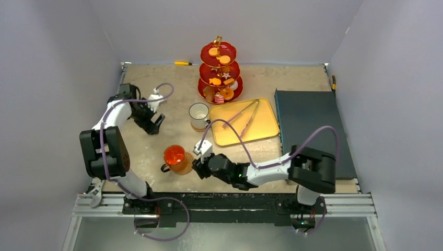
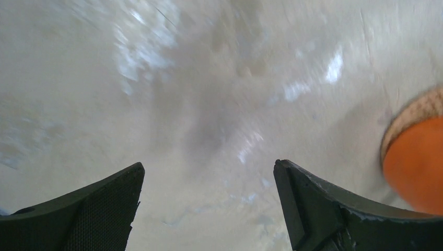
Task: Serve the afternoon tea
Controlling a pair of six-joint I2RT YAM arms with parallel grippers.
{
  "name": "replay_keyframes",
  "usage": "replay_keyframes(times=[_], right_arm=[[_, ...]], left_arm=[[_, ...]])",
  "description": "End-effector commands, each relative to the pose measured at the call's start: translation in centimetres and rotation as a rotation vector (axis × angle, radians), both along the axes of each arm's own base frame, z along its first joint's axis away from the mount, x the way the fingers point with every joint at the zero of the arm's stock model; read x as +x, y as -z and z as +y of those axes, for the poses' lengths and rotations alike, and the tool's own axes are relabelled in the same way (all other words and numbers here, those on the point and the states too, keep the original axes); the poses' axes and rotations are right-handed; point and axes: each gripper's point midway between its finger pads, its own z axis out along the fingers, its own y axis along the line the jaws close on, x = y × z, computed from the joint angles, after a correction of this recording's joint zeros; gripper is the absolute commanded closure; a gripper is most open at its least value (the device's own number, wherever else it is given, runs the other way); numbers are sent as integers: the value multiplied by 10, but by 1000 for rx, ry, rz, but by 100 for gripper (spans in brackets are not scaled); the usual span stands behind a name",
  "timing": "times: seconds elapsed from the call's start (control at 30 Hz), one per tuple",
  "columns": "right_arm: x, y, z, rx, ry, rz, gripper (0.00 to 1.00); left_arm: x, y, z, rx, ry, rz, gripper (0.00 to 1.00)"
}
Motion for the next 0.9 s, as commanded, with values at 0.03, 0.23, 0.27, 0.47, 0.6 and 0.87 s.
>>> replay_keyframes(times=[0.03,0.23,0.27,0.47,0.6,0.87], right_arm=[[-14,18,26,-37,-92,-63,51],[-21,34,42,-56,-159,-87,55],[-21,40,43,-64,-162,-88,56],[-21,67,46,-73,-148,-54,62],[-9,77,34,-73,-94,-24,66],[37,87,10,-31,34,70,68]], left_arm=[[-69,17,-5,45,240,62,5],[-91,20,-9,-6,352,81,6],[-94,22,-10,-17,364,83,6],[-107,44,-18,-34,420,58,6],[-98,51,-28,-4,435,29,7],[-89,62,-55,6,490,19,8]])
